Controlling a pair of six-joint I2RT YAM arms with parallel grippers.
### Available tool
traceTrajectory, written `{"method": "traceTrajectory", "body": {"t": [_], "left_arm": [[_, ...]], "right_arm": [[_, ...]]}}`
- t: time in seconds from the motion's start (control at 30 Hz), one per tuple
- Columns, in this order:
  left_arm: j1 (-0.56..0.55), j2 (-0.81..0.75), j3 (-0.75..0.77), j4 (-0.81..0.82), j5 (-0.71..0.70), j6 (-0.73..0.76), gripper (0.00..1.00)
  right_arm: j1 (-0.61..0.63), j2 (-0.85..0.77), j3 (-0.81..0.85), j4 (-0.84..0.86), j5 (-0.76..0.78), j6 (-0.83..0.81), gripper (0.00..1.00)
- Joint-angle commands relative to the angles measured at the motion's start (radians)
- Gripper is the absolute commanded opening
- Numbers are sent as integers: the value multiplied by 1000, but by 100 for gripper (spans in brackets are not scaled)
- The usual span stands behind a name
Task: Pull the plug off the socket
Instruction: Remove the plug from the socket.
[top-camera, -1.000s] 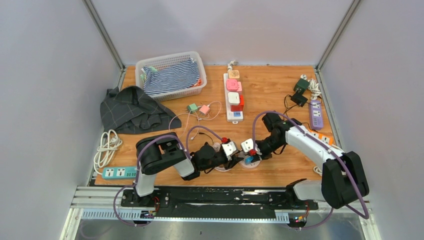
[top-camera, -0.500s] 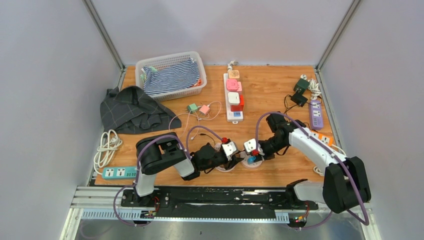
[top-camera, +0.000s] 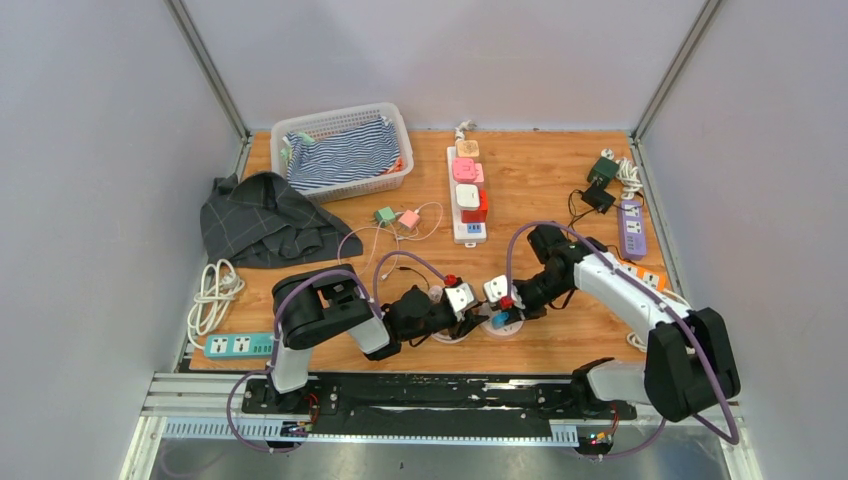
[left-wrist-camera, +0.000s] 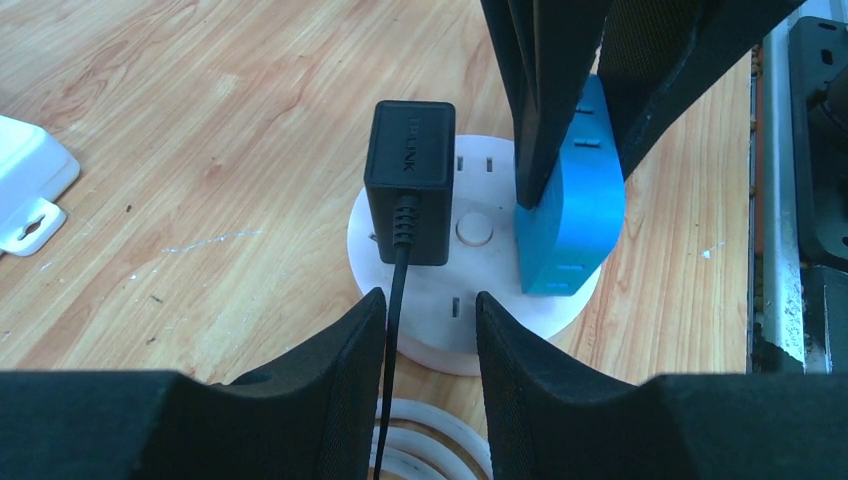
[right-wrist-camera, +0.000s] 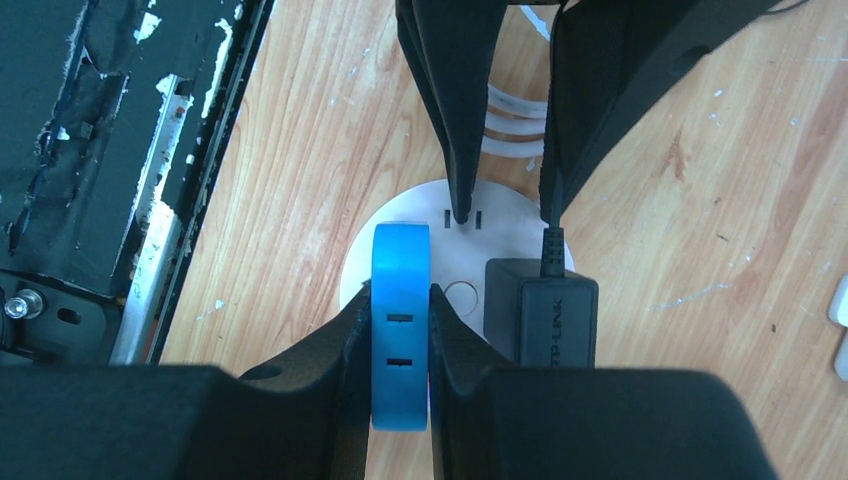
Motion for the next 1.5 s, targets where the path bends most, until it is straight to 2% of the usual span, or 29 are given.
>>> {"method": "traceTrajectory", "body": {"t": [0.0,0.2,0.43,0.63,0.77,1.07,1.47], "left_arm": [[-9,31,-7,-85,4,18,41],[-10,30,3,-106,10,20,41],[-11,44,13,-104,17,18,41],[-11,48,14,-103,24,16,41],[-11,43,15,-112,22,17,41],[-13,53,26,-119,30,16,41],[-15,68,52,-162,42,18,40]], "right_arm": [[-40,-54,-11,-24,13,-11,0],[-44,-33,-4,-25,-45,-13,0],[16,15,28,-17,-68,12,0],[0,-15,17,-17,-34,15,0],[-36,-45,15,-17,-66,17,0],[6,-1,26,-4,-99,26,0],[14,-48,12,45,-112,53,0]]}}
